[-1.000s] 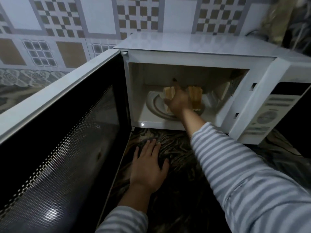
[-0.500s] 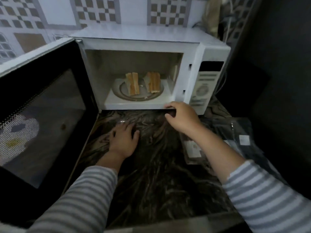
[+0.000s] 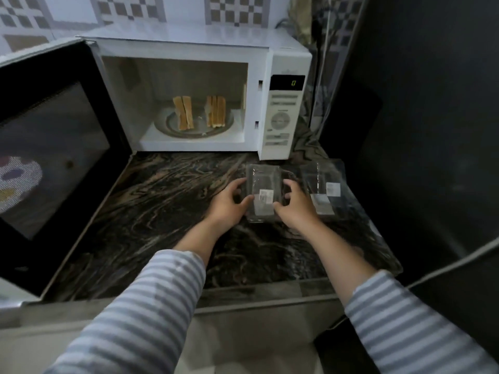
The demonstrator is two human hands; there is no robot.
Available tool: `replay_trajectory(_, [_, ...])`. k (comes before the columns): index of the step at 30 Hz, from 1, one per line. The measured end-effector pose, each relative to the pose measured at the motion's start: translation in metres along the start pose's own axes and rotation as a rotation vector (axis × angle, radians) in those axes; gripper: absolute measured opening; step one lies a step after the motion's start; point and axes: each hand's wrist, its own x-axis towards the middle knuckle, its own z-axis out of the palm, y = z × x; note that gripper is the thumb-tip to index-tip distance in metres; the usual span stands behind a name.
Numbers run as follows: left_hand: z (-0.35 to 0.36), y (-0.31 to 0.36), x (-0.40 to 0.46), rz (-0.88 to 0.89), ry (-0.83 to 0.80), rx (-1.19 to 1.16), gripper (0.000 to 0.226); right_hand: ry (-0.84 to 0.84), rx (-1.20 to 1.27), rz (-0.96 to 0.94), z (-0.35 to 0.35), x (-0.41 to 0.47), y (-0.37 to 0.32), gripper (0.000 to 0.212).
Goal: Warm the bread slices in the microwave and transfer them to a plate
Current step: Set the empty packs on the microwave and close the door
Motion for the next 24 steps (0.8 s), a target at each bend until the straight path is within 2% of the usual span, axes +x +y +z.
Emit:
replay_trajectory(4, [0.006, 0.001, -0.009, -0.102, -0.041, -0.176, 0.04, -0.016, 0.141, 0.057, 0.009, 0.005, 0.011, 0.049])
replay_trajectory(12, [-0.003, 0.0, -0.012, -0.254, -0.112, -0.185, 0.064, -0.195, 0.445, 0.21, 0.008, 0.009, 0.005, 0.055])
replay_trajectory(20, [-0.002, 0.004, -0.014, -0.266, -0.038, -0.149, 0.07, -0.181, 0.394, 0.226, 0.008, 0.01, 0.001, 0.055])
replay_trajectory(22, [-0.006, 0.003, -0.014, -0.245, -0.046, -0.115, 0.068, -0.171, 0.339, 0.173, 0.006, 0.007, 0.002, 0.054])
replay_trajectory(24, [-0.012, 0.005, -0.014, -0.187, -0.042, 0.018, 0.064, -0.131, 0.189, 0.066, 0.004, 0.003, 0.002, 0.05])
